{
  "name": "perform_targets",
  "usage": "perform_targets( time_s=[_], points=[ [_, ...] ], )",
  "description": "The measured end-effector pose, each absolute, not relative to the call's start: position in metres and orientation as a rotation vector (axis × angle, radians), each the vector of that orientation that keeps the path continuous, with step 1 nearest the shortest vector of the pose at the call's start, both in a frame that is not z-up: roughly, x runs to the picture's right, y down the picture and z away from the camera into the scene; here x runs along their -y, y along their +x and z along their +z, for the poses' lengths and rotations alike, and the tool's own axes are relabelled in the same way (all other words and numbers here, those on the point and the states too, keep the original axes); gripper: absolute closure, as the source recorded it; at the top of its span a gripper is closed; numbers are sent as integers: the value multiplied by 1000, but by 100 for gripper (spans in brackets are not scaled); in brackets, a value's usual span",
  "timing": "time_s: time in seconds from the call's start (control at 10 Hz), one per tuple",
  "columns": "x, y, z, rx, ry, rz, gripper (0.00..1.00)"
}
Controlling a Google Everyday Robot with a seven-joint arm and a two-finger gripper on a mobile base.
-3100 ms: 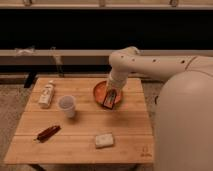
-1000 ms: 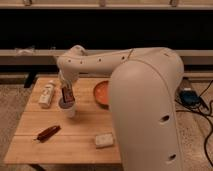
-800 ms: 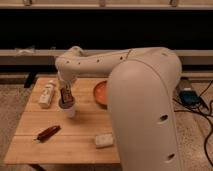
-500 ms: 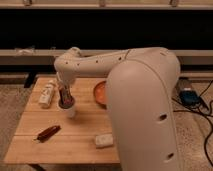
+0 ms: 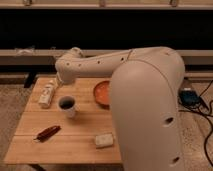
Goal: Place the eraser in the ceramic cup
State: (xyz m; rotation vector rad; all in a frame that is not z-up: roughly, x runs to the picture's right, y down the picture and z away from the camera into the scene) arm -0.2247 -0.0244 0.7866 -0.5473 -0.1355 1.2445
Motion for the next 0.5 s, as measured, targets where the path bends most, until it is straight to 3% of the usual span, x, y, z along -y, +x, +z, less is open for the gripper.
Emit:
perform_targets(
  time_s=[0.5],
  points=[
    [46, -207, 768, 180, -547, 1255, 40]
  ],
)
